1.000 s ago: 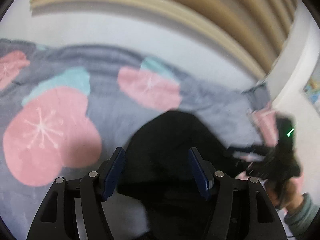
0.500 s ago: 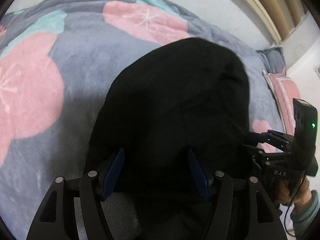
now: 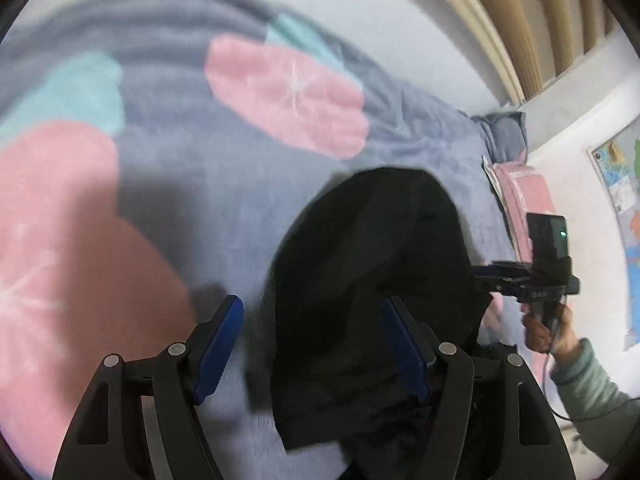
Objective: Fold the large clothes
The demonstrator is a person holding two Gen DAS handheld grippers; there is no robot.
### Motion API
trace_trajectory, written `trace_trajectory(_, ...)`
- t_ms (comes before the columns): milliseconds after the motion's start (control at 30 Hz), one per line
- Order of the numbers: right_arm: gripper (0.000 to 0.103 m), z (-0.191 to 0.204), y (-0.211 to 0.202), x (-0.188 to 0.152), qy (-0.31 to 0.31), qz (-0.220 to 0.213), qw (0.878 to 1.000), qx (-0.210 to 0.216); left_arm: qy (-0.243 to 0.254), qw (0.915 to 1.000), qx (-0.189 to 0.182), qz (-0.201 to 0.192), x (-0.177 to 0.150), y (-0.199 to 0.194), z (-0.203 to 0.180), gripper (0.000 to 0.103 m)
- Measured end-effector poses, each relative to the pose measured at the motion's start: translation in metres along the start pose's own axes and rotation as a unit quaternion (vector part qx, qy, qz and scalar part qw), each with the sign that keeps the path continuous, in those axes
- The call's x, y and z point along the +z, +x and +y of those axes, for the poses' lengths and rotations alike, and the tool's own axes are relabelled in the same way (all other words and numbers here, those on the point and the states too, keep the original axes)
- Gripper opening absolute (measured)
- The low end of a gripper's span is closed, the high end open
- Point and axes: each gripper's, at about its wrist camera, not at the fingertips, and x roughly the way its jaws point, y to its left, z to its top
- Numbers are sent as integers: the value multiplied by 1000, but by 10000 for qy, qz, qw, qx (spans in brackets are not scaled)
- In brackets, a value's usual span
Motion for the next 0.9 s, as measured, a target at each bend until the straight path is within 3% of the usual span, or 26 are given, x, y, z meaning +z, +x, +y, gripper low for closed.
trace_trajectory(100,57,4,21,18,-174,121,9994,278,-47,9991,-158,383,5,32,6,73)
trace_trajectory(200,54,12,33,31,-381,89,9988,288,174,9987,-248,409,7,48,-4,73)
trace_trajectory(233,47,18,36,34,-493,107,9985,194,236,9988,-214,377,7,51,-9,57)
trace_trajectory(267,38,24,37,35,-622,93,9980,92,361,9987,-127,324,7,52,-16,32)
trace_trajectory(333,27,41,30,29,-967,-19,9952,-177,624,9980,-14,64,2,45,-32,18)
trace_trajectory(467,16,74,-5,6,-1420,-360,9878,-523,1085,9932,236,-365,-16,9,-66,15)
trace_trajectory(633,14,138,-81,-61,-1978,-1089,9689,-1015,1503,9839,295,-925,-65,-65,-127,15)
trace_trajectory(800,14,193,-142,-150,-2107,-1705,9516,-1448,1861,9724,500,-1312,-142,-125,-193,15)
trace_trajectory(900,14,228,-159,-209,-2241,-1814,9399,-1829,2030,9653,704,-1487,-196,-158,-222,15)
